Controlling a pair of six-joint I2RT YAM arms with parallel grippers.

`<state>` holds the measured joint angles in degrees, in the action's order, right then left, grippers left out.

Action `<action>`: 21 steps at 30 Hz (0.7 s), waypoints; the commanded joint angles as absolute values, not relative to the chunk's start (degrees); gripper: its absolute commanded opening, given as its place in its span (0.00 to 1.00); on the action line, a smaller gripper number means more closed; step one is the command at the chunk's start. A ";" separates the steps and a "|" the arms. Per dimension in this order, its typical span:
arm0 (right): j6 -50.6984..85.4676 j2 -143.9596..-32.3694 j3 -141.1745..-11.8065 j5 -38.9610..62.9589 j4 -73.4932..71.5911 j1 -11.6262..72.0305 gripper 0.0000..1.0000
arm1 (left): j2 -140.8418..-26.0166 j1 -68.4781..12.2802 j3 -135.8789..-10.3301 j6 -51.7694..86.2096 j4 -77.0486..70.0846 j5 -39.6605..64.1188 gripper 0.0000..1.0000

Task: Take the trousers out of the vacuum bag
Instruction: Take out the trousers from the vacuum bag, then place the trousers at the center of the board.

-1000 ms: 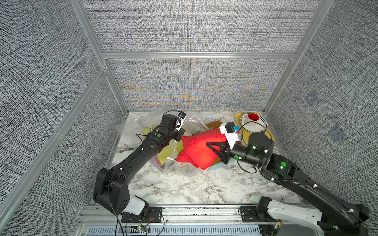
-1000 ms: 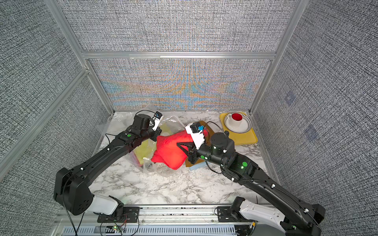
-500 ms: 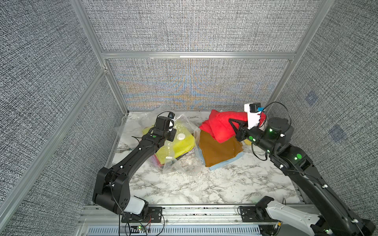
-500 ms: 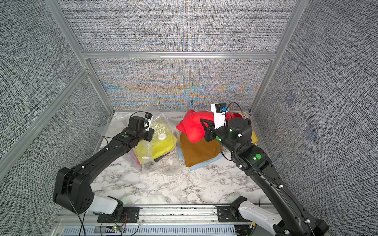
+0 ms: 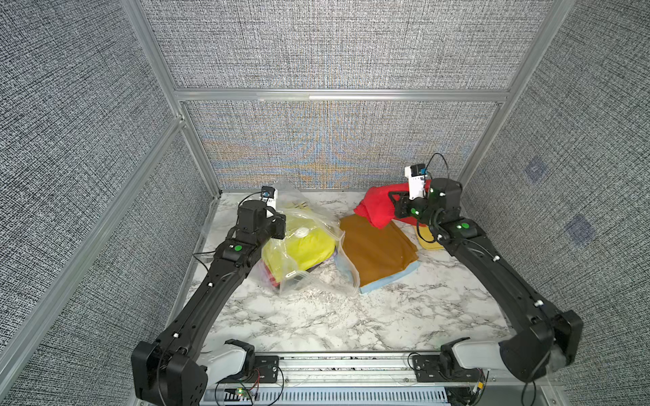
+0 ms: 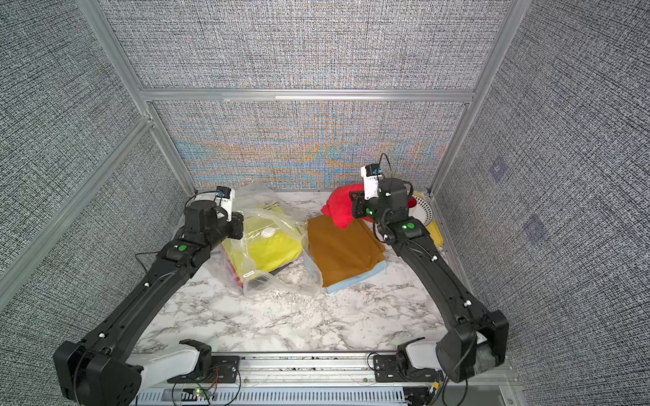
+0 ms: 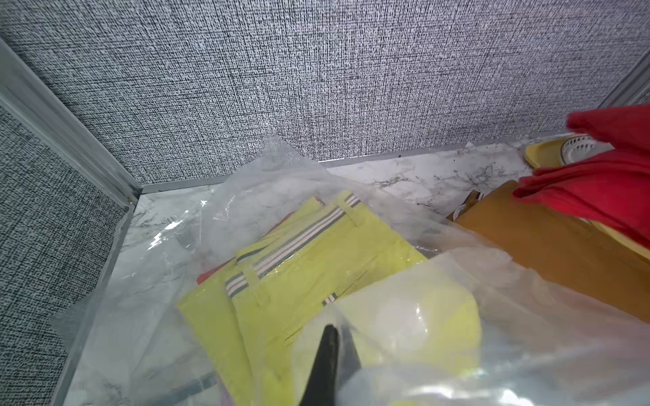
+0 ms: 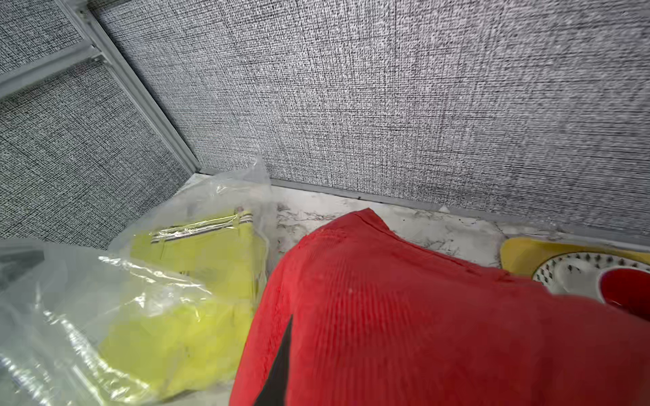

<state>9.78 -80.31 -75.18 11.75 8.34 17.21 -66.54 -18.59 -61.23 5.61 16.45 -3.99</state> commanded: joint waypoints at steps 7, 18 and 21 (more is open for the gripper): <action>8.09 -94.31 -87.53 27.94 -1.84 15.67 0.00 | -61.87 -17.67 -60.78 6.24 16.65 -6.38 0.00; 10.52 -112.57 -98.38 54.01 -6.64 9.50 0.00 | -61.11 -17.65 -60.84 5.83 17.20 -5.89 0.00; 11.15 -116.64 -103.12 57.33 -5.98 9.46 0.00 | -60.41 -17.58 -60.82 5.52 17.92 -6.45 0.00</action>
